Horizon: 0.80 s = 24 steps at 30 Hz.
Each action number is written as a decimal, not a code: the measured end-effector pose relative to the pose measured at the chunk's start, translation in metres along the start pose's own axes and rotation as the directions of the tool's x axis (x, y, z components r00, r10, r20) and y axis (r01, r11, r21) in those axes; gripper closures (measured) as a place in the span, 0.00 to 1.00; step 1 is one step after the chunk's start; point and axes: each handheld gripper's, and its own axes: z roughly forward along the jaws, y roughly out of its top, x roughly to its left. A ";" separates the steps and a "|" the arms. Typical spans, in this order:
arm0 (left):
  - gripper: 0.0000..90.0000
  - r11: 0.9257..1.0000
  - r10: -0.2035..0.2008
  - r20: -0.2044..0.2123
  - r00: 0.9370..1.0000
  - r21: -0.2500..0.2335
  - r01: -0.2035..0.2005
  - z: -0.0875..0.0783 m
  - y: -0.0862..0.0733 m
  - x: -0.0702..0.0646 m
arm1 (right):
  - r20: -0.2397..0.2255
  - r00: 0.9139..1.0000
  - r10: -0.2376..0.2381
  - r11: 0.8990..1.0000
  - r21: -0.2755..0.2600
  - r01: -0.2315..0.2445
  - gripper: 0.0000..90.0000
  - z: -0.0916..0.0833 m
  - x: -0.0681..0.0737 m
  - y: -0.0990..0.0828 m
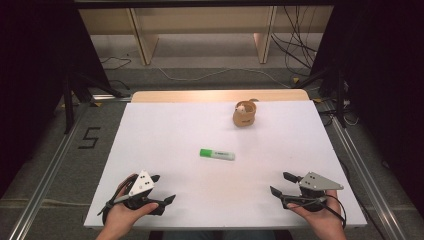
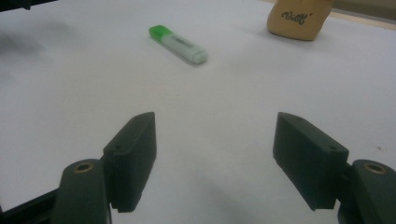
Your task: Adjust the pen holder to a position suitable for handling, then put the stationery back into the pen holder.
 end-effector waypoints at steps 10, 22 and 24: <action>0.18 1.000 0.004 -0.004 1.000 0.005 -0.004 -0.001 -0.001 0.000 | 0.011 1.000 0.004 1.000 0.004 -0.004 0.34 0.001 -0.003 0.001; 0.18 1.000 -0.011 -0.021 1.000 -0.028 0.011 -0.001 0.001 0.000 | 0.010 1.000 -0.010 1.000 -0.028 0.010 0.43 0.005 -0.002 0.007; 0.18 0.999 -0.017 -0.016 1.000 -0.033 0.017 0.000 0.002 -0.001 | 0.003 1.000 -0.019 1.000 -0.024 0.019 0.52 0.009 -0.001 0.010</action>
